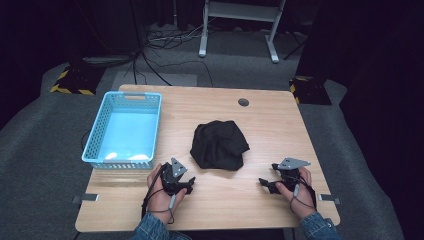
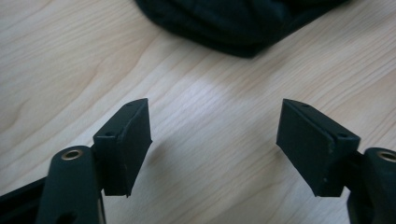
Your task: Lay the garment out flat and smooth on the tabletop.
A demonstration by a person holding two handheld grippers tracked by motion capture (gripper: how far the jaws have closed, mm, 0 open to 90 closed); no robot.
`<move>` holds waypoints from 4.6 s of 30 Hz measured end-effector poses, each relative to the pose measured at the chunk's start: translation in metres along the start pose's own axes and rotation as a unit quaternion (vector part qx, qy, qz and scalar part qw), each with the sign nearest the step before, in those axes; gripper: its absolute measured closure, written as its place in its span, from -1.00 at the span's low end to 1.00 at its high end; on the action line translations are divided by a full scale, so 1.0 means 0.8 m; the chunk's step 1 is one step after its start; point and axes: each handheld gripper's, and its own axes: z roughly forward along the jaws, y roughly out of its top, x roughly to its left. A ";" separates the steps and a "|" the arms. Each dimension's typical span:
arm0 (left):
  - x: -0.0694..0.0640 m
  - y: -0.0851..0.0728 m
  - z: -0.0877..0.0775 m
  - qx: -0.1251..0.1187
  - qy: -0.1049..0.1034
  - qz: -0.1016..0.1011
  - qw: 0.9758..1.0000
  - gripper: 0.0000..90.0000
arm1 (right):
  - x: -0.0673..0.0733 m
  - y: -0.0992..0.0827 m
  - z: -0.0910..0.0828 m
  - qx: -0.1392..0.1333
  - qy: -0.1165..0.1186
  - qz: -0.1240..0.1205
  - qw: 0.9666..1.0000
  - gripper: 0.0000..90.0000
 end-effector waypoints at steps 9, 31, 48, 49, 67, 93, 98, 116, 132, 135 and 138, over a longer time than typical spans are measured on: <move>-0.007 0.015 0.019 0.007 -0.033 -0.018 0.999 -0.26 | 0.001 0.000 0.000 0.000 -0.003 0.003 1.000 -0.67; -0.006 0.057 0.033 -0.036 -0.052 -0.009 0.998 0.66 | 0.001 -0.001 -0.001 0.001 -0.016 0.014 1.000 -0.67; -0.002 0.049 0.060 -0.020 -0.012 -0.003 1.000 0.27 | 0.003 -0.001 -0.001 0.000 -0.020 0.018 1.000 -0.67; -0.002 0.047 0.059 -0.019 -0.011 -0.007 1.000 0.24 | 0.003 -0.001 -0.001 0.001 -0.020 0.018 1.000 -0.67; 0.012 0.052 0.066 -0.004 0.011 -0.021 1.000 0.12 | 0.003 -0.003 -0.003 0.000 -0.021 0.019 1.000 -0.67; 0.007 0.047 0.061 -0.005 -0.003 -0.027 1.000 0.25 | -0.005 0.067 0.012 -0.032 -0.010 0.032 0.999 -0.63; 0.007 0.047 0.061 -0.005 -0.002 -0.027 1.000 0.25 | -0.004 0.084 0.021 -0.036 -0.005 0.024 0.999 -0.63; 0.007 0.047 0.061 -0.004 -0.001 -0.027 1.000 0.25 | 0.002 0.115 0.054 -0.006 0.020 -0.085 0.996 0.91; 0.007 0.047 0.061 -0.004 -0.001 -0.026 1.000 0.25 | -0.014 0.105 0.012 -0.019 -0.037 -0.060 0.997 0.94; 0.007 0.047 0.061 -0.004 -0.001 -0.026 1.000 0.24 | -0.020 0.099 0.004 -0.017 -0.048 -0.053 0.997 0.94; 0.007 0.047 0.061 -0.004 -0.001 -0.026 1.000 0.24 | -0.026 0.093 -0.002 -0.016 -0.055 -0.045 0.997 0.94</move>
